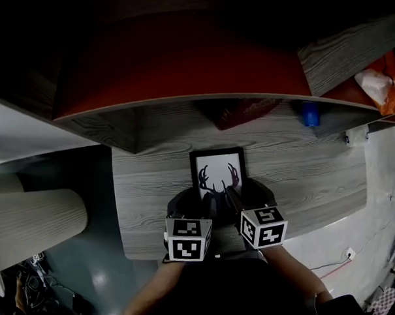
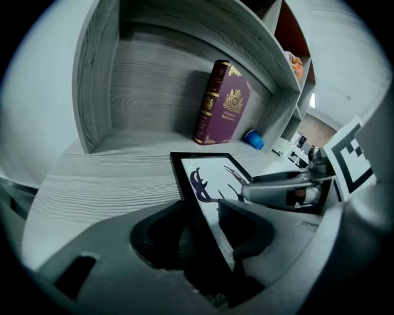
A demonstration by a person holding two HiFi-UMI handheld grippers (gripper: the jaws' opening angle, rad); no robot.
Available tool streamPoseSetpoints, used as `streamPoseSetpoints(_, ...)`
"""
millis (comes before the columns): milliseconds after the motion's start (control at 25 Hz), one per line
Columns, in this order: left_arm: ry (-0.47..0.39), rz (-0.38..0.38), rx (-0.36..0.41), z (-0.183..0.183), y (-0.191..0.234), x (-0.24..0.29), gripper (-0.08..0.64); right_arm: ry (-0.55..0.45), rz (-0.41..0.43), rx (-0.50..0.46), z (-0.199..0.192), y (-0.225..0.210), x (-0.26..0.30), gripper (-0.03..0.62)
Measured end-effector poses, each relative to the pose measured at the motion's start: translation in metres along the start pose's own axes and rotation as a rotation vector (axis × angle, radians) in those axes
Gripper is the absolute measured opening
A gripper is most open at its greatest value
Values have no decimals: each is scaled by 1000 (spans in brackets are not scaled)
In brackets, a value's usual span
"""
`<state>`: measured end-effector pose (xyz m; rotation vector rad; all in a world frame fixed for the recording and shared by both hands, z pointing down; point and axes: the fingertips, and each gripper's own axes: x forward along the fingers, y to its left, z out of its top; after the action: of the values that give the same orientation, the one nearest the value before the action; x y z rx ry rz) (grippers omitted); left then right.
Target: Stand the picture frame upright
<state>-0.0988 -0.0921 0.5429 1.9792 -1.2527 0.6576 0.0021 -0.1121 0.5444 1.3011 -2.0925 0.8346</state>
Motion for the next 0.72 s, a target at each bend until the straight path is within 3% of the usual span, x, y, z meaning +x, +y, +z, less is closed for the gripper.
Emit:
streamPoseSetpoints(200,-39,86,-87,3,5,0,144,-8,22,59,1,5,-1,246)
streamPoseSetpoints(440,-35,148,-107,-1,8,-4,140,-6,9,85,-4,0,-5,146)
streamPoseSetpoints(720,-74,210,-150,-4,11,-18,135,-24,38,83,-6,7,-13,121)
